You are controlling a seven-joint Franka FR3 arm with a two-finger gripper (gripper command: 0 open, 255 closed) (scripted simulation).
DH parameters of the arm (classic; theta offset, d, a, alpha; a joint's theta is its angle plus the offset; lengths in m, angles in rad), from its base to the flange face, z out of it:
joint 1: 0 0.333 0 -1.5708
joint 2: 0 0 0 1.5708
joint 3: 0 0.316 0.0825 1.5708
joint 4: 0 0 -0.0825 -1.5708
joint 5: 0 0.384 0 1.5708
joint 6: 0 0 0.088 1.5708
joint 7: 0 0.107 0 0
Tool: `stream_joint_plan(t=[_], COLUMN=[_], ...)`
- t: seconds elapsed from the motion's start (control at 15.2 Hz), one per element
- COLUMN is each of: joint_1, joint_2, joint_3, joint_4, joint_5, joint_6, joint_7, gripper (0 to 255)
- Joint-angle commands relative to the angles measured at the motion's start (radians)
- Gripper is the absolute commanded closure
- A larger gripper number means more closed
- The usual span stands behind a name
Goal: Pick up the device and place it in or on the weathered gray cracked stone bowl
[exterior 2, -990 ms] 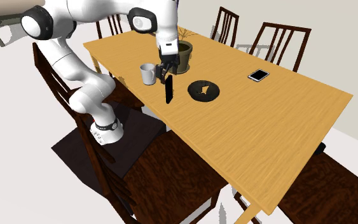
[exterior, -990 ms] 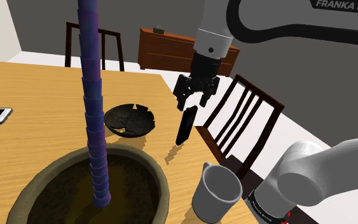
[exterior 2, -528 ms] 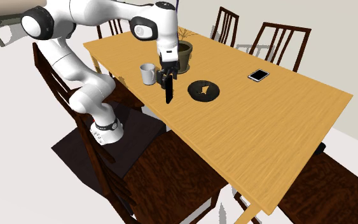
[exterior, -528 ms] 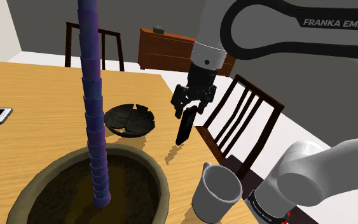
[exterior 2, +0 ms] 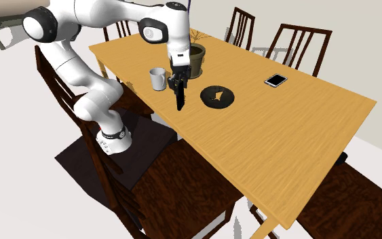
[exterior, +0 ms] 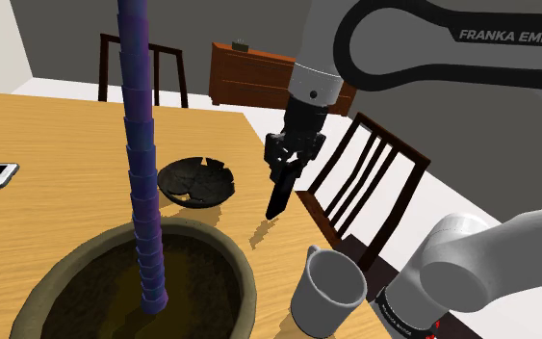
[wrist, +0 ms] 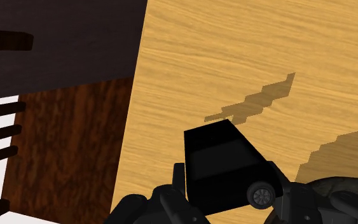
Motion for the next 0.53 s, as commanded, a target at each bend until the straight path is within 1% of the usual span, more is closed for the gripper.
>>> stream_joint_plan(t=[0.0,0.4,0.46], joint_1=[0.000,0.000,0.000], joint_2=[0.000,0.000,0.000], joint_3=[0.000,0.000,-0.002], joint_4=[0.000,-0.001,0.013], joint_5=[0.001,0.001,-0.001], joint_6=[0.000,0.000,-0.013], joint_7=[0.000,0.000,0.001], gripper=[255,255,255])
